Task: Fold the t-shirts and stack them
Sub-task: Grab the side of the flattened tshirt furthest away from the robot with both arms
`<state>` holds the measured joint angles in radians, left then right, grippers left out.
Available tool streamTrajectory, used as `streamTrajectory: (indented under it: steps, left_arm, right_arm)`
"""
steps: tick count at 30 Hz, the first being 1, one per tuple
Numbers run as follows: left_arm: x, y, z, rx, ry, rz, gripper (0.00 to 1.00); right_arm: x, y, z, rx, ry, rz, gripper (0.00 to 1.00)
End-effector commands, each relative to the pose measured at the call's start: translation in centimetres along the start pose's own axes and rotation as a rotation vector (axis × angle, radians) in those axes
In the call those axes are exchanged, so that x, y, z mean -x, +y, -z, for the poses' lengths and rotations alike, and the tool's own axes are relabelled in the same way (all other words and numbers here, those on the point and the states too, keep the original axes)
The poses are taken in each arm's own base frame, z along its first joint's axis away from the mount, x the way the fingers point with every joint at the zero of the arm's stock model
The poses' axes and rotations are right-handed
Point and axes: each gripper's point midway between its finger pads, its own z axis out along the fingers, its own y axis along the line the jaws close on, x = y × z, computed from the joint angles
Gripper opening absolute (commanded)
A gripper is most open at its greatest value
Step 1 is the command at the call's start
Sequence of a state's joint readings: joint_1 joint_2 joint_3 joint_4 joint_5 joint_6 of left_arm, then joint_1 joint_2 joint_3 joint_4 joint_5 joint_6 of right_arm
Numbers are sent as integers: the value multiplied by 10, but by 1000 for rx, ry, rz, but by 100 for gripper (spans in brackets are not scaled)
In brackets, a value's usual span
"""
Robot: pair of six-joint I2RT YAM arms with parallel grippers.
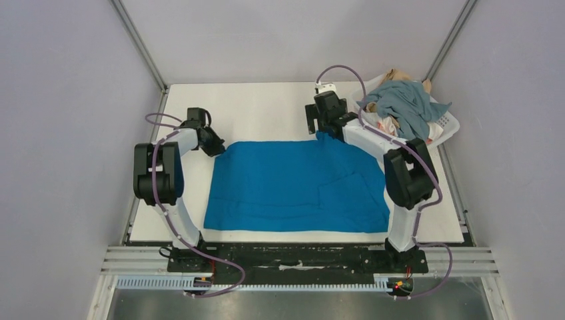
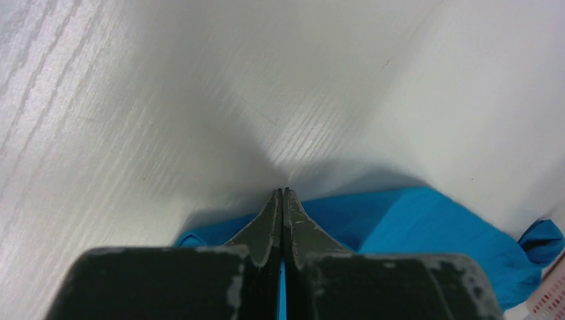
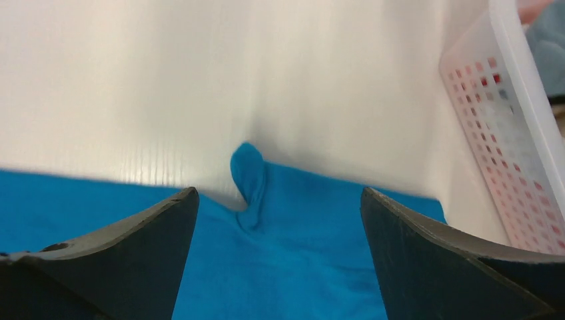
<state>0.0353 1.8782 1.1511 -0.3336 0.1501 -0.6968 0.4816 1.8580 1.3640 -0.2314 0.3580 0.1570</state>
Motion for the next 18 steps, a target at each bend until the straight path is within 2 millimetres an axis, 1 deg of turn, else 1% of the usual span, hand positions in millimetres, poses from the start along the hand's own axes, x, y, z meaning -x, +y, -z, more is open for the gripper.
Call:
streamTrajectory:
  steps: [1, 3, 4, 5, 7, 9, 11, 13, 15, 18]
  left_arm:
    - [3, 8, 16, 53, -52, -48, 2]
    - [1, 9, 17, 54, -48, -53, 2]
    - [0, 8, 18, 53, -46, -53, 2]
    - [0, 8, 19, 52, -50, -53, 2]
    - [1, 7, 21, 51, -57, -56, 2]
    - [2, 6, 24, 51, -68, -61, 2]
    - [3, 7, 27, 52, -78, -63, 2]
    - [3, 5, 30, 45, -82, -68, 2]
    - [-1, 2, 32, 24, -70, -84, 2]
    - [-1, 4, 36, 29, -78, -99, 2]
  right_arm:
    - [22, -2, -27, -80, -8, 28, 92]
    - [17, 1, -43, -92, 9, 51, 90]
    - [10, 8, -63, -91, 32, 80, 87]
    - [10, 9, -69, -93, 35, 85, 85]
    - [3, 13, -80, -92, 62, 109, 81]
    - [-8, 12, -87, -105, 98, 125, 76]
    - [-18, 7, -86, -130, 121, 122, 69]
    - [-27, 2, -80, -140, 131, 117, 63]
    - [-36, -4, -74, -159, 134, 113, 53]
    - [-35, -15, -67, -207, 121, 104, 37]
